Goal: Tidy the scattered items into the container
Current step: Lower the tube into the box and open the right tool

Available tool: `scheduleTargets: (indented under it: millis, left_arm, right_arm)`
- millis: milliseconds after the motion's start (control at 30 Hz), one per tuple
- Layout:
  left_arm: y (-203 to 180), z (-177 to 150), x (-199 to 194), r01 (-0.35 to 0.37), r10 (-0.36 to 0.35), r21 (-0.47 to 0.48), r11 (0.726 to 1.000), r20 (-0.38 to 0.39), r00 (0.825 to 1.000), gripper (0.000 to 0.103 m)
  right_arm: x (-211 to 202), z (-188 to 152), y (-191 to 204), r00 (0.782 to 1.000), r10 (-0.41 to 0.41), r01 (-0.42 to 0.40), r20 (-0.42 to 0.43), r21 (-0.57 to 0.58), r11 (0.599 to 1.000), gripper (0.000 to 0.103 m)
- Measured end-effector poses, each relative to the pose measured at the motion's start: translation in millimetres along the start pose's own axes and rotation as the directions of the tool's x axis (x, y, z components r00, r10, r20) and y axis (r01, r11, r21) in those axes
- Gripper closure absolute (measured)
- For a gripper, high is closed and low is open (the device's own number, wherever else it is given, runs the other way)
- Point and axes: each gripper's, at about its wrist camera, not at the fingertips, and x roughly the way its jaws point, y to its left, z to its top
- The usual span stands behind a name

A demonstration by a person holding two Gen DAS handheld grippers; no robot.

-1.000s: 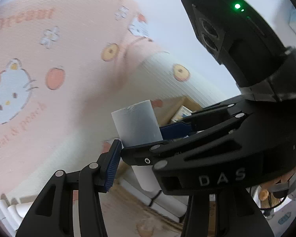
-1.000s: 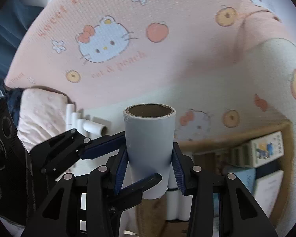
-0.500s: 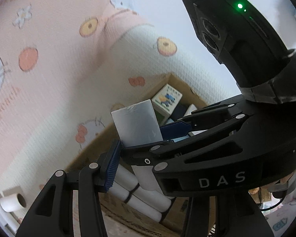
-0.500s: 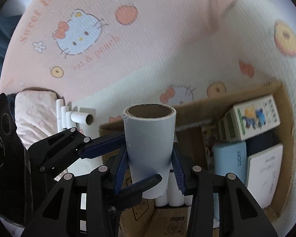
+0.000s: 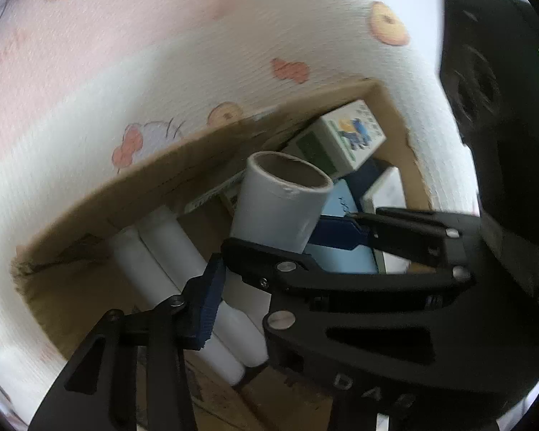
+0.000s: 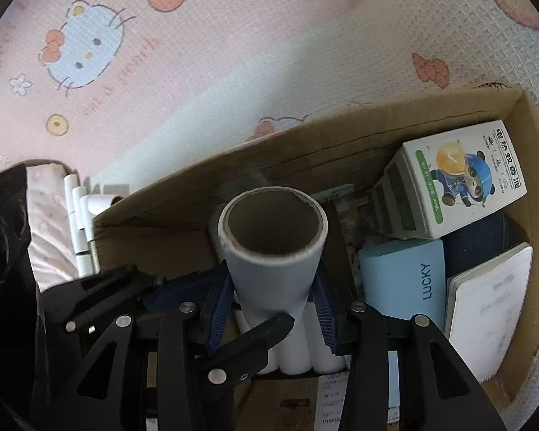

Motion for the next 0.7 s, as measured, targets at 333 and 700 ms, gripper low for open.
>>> scheduleTargets:
  millis: [333, 700]
  left_arm:
    - [0, -8, 21, -0.015, 0.014, -0.076, 0.997, -0.013, 1.0, 0.067]
    - [7, -6, 37, -0.086, 0.082, -0.154, 0.984, -0.029, 0.996, 0.102]
  right_arm:
    - [11, 4, -16, 0.999, -0.008, 0.009, -0.05, 0.021, 1.0, 0.062]
    - [-7, 16, -28, 1.0, -0.001, 0.001, -0.003, 0.037, 0.999, 0.061]
